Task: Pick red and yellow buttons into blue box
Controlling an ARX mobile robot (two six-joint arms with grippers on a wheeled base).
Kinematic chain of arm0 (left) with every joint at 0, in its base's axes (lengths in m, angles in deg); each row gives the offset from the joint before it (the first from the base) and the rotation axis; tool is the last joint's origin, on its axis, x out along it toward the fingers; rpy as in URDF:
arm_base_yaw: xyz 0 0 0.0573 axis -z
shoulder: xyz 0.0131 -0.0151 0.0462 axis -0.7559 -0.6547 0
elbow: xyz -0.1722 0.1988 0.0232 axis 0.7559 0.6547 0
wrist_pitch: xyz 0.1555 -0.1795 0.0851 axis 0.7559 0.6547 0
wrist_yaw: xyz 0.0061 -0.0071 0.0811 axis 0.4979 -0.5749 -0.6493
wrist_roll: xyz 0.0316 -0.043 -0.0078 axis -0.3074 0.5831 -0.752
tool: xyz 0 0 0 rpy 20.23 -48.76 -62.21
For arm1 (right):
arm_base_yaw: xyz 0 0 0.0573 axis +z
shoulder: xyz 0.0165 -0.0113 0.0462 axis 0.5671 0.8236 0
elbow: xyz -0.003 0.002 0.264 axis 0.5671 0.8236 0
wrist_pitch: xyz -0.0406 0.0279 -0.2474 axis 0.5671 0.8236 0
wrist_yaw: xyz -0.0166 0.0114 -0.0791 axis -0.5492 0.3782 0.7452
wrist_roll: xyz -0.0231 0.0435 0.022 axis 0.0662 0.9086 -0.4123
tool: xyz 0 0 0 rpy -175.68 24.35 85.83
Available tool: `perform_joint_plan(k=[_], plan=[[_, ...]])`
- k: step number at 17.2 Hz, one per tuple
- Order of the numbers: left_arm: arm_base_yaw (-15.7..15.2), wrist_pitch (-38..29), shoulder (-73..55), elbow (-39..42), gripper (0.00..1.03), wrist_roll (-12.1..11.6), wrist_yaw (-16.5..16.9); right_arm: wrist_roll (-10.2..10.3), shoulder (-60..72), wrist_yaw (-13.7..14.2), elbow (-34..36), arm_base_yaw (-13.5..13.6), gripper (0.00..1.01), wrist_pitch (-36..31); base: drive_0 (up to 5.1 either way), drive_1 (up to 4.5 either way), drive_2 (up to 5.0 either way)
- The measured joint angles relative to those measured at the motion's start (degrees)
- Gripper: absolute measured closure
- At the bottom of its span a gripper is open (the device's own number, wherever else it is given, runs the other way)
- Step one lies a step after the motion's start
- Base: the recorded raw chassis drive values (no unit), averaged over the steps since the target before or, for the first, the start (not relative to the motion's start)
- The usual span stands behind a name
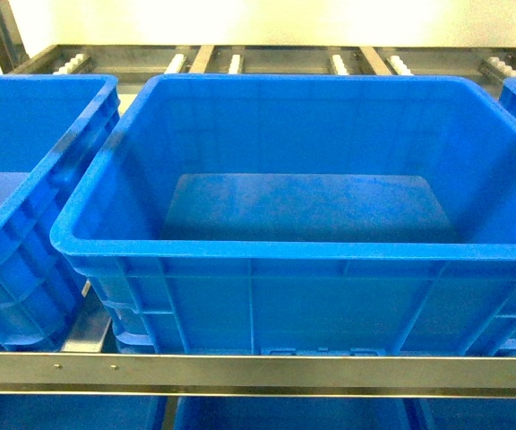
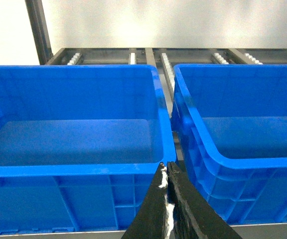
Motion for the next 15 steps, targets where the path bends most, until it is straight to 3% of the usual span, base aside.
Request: perform_joint_plan(k=[1,8,9,15], plan=[[0.0,-0.02,0.0,0.0,0.94,0.04,0.02,-0.02,0.0,0.0,0.0,0.0,0.9,0.0,0.0,0.0,0.0],[0.0,0.0,0.0,0.0,0.12,0.02,0.0,-0.02,0.0,0.0,0.0,0.0,0.07,0.0,0.0,0.0,0.0],[0.0,0.0,0.0,0.0,0.03,-0.13,0.0,0.0,0.0,0.0,0.0,0.0,0.01,0.0,0.0,0.0,0.0],[0.0,0.0,0.0,0.0,0.05,-0.13,0.0,-0.02,0.0,0.0,0.0,0.0,0.03,0.0,0.0,0.0,0.0]])
